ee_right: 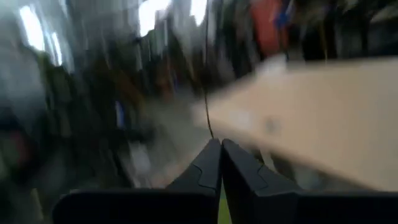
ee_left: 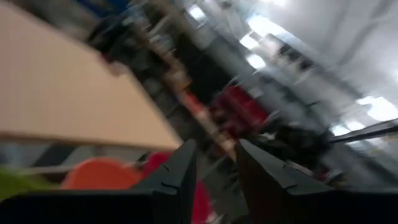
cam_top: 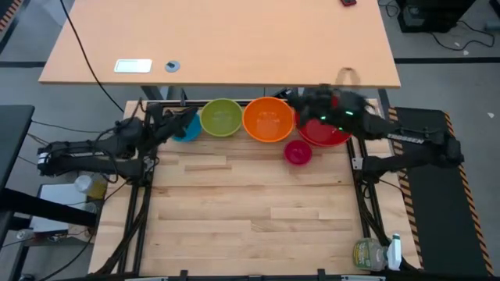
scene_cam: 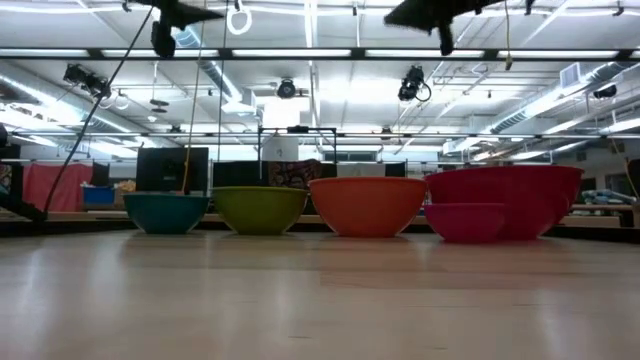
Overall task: Nest bowls inside each other
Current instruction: Stack the orange bowl into the red bowl
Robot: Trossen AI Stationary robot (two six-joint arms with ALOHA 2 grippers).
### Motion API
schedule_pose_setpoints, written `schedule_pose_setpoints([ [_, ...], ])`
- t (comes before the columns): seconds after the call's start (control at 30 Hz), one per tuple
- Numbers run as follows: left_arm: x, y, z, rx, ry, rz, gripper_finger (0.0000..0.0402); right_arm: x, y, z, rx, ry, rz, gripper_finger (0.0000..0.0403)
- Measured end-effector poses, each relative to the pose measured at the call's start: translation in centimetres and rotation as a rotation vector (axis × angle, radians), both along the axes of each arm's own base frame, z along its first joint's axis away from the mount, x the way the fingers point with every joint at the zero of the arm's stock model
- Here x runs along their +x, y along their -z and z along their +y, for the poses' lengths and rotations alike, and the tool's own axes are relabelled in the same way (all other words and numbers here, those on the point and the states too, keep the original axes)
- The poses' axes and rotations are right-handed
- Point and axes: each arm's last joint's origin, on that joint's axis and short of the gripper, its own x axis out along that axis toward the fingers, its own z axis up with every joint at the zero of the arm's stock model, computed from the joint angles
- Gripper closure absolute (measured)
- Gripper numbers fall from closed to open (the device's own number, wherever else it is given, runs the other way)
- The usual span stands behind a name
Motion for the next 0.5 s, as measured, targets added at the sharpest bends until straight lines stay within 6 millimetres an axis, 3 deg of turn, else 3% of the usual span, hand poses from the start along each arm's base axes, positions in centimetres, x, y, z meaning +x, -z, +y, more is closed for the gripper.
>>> schedule_pose_setpoints([
  [0.23,-0.1,-0.2,1.5,-0.070,0.054,0.146,0.0255,4.6,2.5,-0.9,-0.027,-0.170,0.655,0.0365],
  [0.37,0.1,0.3,1.9,-0.048,0.089,0.216,0.0234,6.7,4.5,-0.7,-0.113,-0.305,0.895,0.0312],
  [0.5,0.3,0.7,2.0,-0.058,0.115,0.252,0.0226,8.4,6.3,-0.6,-0.077,-0.339,0.990,0.0240],
])
